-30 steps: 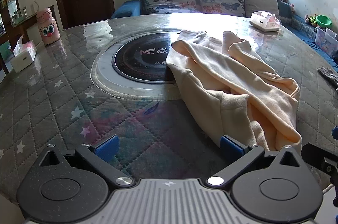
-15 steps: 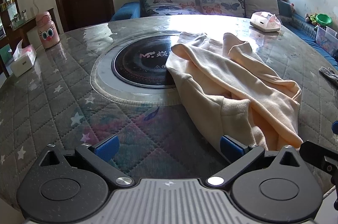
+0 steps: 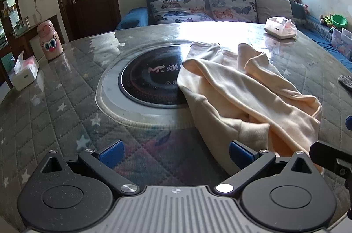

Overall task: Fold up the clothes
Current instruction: 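Move both tools toward the crumpled cream shirt on the table, then close the right tool on an edge of the cream shirt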

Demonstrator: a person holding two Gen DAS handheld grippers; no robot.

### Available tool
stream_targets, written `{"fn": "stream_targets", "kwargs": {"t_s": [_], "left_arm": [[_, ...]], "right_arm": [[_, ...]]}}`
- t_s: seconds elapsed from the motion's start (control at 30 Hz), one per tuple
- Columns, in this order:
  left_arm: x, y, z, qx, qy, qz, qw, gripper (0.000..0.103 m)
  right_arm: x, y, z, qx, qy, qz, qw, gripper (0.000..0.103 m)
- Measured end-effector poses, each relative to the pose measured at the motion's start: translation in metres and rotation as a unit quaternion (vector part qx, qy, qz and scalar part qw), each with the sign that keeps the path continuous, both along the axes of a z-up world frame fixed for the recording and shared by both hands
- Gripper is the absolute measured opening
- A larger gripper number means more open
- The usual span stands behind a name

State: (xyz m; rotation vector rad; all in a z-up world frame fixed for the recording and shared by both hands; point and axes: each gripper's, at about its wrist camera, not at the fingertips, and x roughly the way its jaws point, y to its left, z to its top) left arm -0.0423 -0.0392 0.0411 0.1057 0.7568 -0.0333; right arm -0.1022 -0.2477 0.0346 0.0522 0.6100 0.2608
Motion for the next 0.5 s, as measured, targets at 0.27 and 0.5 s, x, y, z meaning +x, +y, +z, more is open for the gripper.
{"fn": "stream_targets", "kwargs": {"t_s": [0.27,0.5], "left_arm": [[0.018,0.006,0.005,0.009,-0.007,0.01,0.9999,0.103],[0.035,0.018,0.005,0.014,-0.007,0.024,0.9996,0.103]], "right_arm": [[0.025,0.007,0.005,-0.011,-0.006,0.017,1.0,0.097],[0.052,0.021,0.009,-0.03,-0.008,0.046,0.998,0.089]]}}
